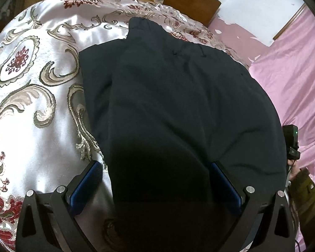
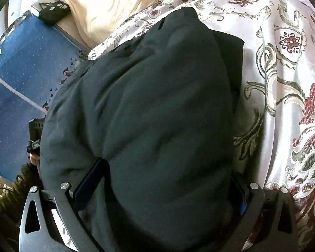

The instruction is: Fold large clothes

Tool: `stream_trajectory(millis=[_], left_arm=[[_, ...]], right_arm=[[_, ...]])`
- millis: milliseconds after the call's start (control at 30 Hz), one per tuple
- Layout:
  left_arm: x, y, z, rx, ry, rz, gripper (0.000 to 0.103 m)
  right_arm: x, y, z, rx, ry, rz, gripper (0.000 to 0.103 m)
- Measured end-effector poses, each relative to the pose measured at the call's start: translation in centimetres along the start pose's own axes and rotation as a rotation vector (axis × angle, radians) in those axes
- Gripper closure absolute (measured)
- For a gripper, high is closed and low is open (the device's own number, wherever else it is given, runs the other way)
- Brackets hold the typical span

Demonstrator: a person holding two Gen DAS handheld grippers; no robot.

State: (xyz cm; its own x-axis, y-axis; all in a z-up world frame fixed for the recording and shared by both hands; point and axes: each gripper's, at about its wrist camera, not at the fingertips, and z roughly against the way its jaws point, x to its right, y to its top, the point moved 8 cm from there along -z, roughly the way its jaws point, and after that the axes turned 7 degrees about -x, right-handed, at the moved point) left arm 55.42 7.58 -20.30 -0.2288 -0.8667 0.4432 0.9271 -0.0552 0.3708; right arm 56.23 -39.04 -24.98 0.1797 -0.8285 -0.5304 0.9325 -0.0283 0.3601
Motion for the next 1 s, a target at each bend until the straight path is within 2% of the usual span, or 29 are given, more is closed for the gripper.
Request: stream_trajectory(millis=[167, 333, 433, 1000], left_arm=[[0.07, -0.04, -0.01, 0.008, 0.001, -0.002, 0.000], [-0.29, -0.46, 0.16, 0.008, 0.000, -0.004, 0.000], [-0.20, -0.32, 0.11, 0.014, 0.001, -0.008, 0.000], [-0.35, -0.54, -0.09, 0.035, 0.000, -0.022, 0.000]], right_arm=[[-0.65, 0.27, -0.71, -0.007, -0.012, 0.008, 0.001], [0.02, 0.61, 0.17, -0.115, -0.010, 0.084, 0.001], [0.14, 0.61, -0.06, -0.142, 0.011, 0.089, 0.001], [0.25, 0.56, -0.50, -0.063, -0.001, 0.026, 0.001]])
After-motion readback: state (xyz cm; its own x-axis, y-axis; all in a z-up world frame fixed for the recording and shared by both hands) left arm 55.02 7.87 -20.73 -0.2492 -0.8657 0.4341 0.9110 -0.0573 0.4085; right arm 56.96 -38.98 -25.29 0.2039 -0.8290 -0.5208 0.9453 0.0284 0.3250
